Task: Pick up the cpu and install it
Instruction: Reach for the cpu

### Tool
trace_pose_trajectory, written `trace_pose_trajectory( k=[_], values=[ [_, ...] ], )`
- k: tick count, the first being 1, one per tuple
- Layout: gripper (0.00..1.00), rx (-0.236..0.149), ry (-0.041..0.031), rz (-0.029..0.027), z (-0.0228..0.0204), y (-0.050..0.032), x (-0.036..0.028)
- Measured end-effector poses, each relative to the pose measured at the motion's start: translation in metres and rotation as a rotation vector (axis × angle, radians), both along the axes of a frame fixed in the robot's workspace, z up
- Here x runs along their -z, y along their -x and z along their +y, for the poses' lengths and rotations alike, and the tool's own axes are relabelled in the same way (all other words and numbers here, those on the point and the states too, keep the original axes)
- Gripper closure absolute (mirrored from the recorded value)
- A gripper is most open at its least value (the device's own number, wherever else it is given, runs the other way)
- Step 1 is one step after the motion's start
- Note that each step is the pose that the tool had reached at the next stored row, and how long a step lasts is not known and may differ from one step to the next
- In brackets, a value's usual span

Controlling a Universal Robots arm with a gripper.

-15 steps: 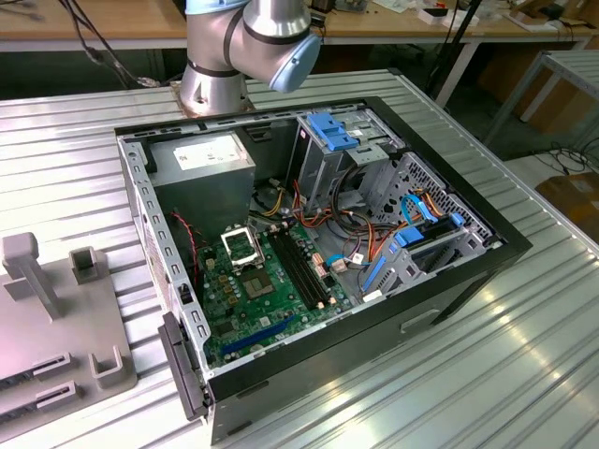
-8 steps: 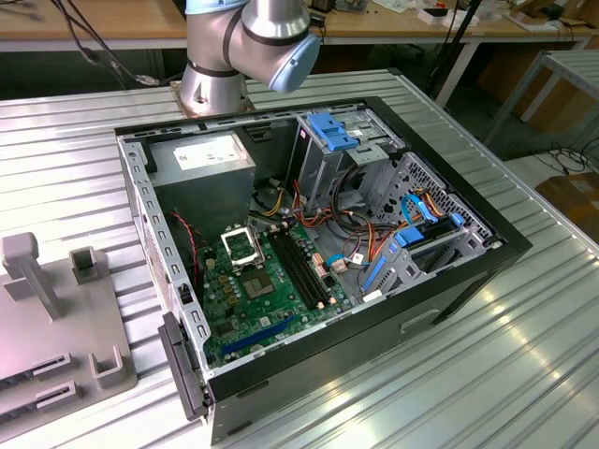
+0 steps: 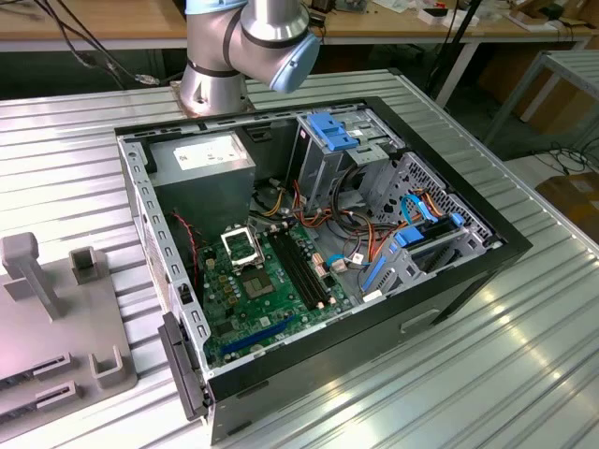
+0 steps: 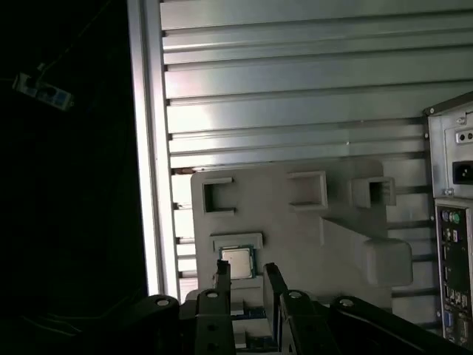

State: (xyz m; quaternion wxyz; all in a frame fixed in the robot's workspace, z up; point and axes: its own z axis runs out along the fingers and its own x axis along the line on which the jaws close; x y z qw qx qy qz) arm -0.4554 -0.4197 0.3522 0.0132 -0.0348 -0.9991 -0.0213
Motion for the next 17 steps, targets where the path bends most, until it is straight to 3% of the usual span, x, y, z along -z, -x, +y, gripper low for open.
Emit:
trace_pose_trajectory(
  k=[3,9,17],
  values=[
    [0.67,-0.011,-0.0014,-0.0003,-0.0027,0.0029,0.0061],
    [0.31,-0.044,-0.0061,-0.0001,-0.0048,0.0104,0.0218],
    [0.31,-0.044,-0.0060,0.0000,-0.0064,0.0145,0.0386]
  ],
)
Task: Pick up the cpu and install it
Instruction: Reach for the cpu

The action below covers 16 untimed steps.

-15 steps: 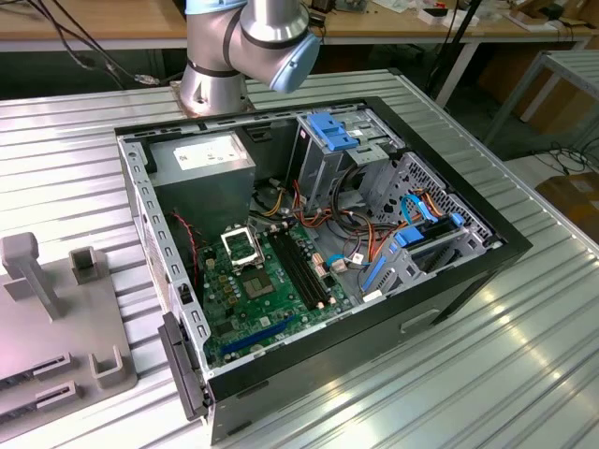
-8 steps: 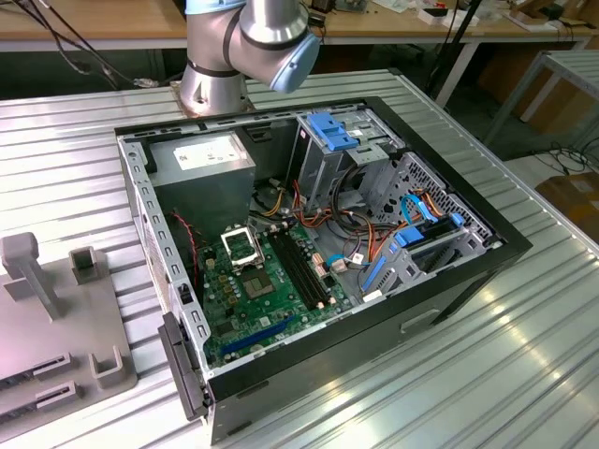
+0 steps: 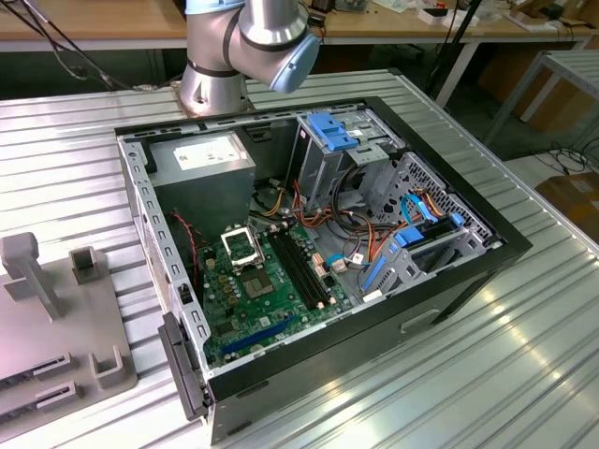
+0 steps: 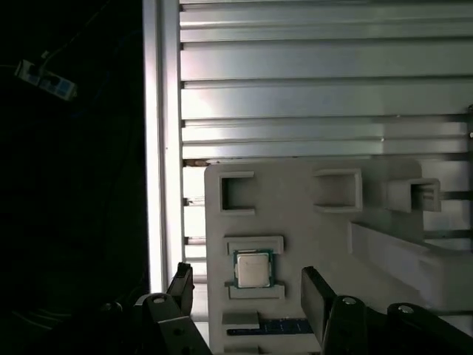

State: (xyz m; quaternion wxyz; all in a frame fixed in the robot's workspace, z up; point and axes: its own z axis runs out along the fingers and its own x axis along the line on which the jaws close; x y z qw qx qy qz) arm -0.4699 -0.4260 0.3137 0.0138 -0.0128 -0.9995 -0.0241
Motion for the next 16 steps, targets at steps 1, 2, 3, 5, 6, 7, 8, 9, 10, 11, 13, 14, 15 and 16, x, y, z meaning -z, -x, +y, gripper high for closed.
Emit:
trace_pose_trajectory(
  k=[1,2,3,5,6,7,8,9,10,11,13,14,15,16],
  values=[
    [0.31,0.000,0.0000,0.0001,-0.0015,0.0003,0.0017],
    [0.31,0.000,0.0000,0.0000,-0.0041,0.0007,0.0041],
    [0.31,0.000,-0.0001,-0.0002,-0.0067,0.0012,0.0062],
    [0.31,0.000,-0.0001,-0.0001,-0.0127,0.0024,0.0102],
    [0.31,-0.001,0.0000,-0.0001,-0.0195,0.0026,0.0150],
    [0.31,-0.004,-0.0002,0.0010,-0.0213,0.0026,0.0168],
    [0.31,-0.011,-0.0002,0.0016,-0.0221,0.0026,0.0187],
    [0.31,-0.025,-0.0002,0.0023,-0.0223,0.0027,0.0208],
    [0.31,-0.044,-0.0001,0.0027,-0.0223,0.0027,0.0226],
    [0.31,-0.065,-0.0001,0.0029,-0.0223,0.0027,0.0245],
    [0.31,-0.082,-0.0001,0.0028,-0.0224,0.0026,0.0289],
    [0.31,-0.083,-0.0001,0.0029,-0.0223,0.0026,0.0307],
    [0.31,-0.083,-0.0002,0.0027,-0.0223,0.0025,0.0325],
    [0.31,-0.084,-0.0001,0.0028,-0.0223,0.0025,0.0344]
  ],
)
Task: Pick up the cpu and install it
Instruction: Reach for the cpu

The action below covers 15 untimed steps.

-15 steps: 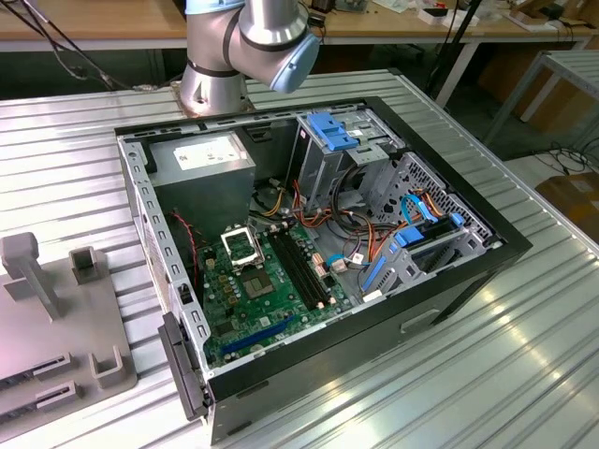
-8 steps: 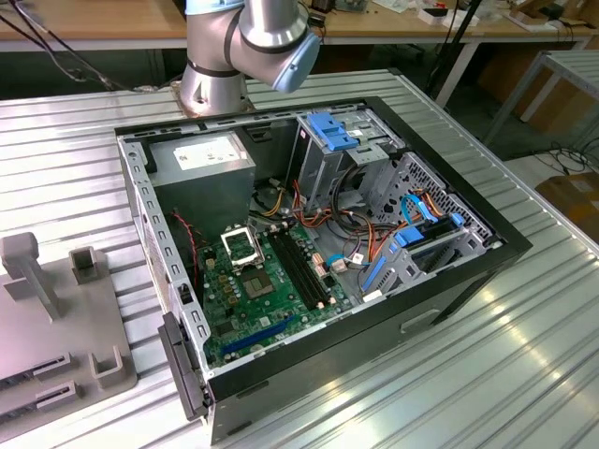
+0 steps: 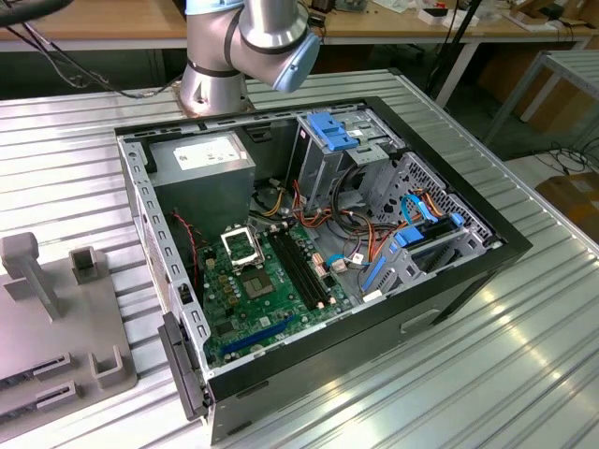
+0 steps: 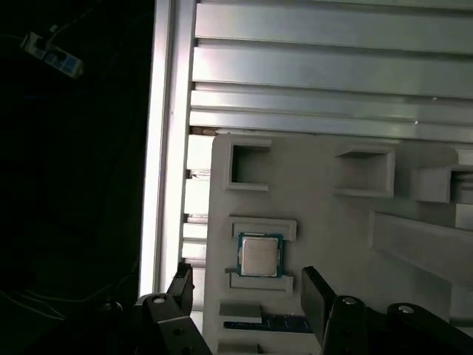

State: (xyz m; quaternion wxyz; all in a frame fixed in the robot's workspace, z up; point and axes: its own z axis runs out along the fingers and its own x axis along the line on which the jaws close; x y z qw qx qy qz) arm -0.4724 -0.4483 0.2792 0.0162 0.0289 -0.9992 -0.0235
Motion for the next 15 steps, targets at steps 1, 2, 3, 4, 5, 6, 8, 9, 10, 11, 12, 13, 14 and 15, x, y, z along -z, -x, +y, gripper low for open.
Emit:
trace_pose_trajectory(
  k=[1,2,3,4,5,6,8,9,10,11,12,13,14,15],
  values=[
    [0.31,0.000,0.0001,0.0001,0.0000,0.0001,0.0026],
    [0.31,0.000,0.0000,0.0001,0.0001,0.0001,0.0046],
    [0.31,0.000,0.0000,0.0000,0.0001,0.0001,0.0066],
    [0.31,0.000,0.0001,0.0001,0.0001,0.0001,0.0083],
    [0.31,0.000,0.0000,0.0001,0.0001,0.0001,0.0103],
    [0.31,0.000,0.0001,0.0001,0.0001,0.0001,0.0125],
    [0.31,0.000,0.0000,0.0000,0.0001,0.0001,0.0175],
    [0.31,0.000,0.0000,0.0001,0.0001,0.0001,0.0193],
    [0.31,0.000,0.0001,0.0001,0.0001,0.0001,0.0212],
    [0.31,0.000,0.0000,0.0001,0.0001,0.0001,0.0235],
    [0.31,0.000,0.0000,0.0000,0.0001,0.0001,0.0254],
    [0.31,-0.001,0.0000,0.0000,0.0001,0.0001,0.0272],
    [0.31,-0.001,0.0001,0.0001,0.0001,0.0001,0.0291],
    [0.31,-0.001,0.0001,0.0001,0.0001,0.0001,0.0308]
  ],
)
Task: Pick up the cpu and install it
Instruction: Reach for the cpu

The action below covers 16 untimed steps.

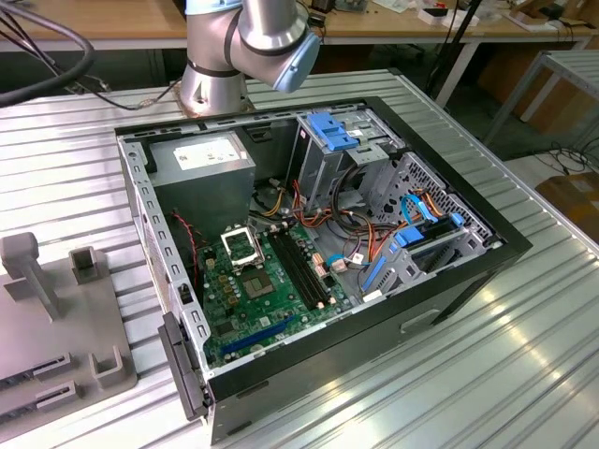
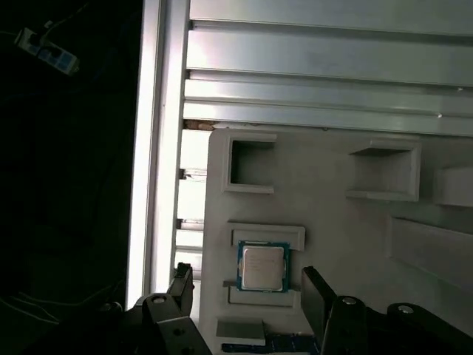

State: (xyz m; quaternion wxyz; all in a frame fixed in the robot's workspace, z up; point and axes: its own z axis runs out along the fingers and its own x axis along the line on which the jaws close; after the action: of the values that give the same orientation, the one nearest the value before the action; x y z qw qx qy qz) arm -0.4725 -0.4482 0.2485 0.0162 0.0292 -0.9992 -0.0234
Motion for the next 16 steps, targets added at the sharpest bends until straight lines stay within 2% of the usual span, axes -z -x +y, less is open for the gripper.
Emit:
trace_pose_trajectory(
  k=[10,16],
  values=[
    [0.31,0.000,0.0019,0.0001,0.0000,-0.0044,0.0221],
    [0.31,0.001,0.0022,-0.0009,-0.0008,-0.0077,0.0323]
  ],
)
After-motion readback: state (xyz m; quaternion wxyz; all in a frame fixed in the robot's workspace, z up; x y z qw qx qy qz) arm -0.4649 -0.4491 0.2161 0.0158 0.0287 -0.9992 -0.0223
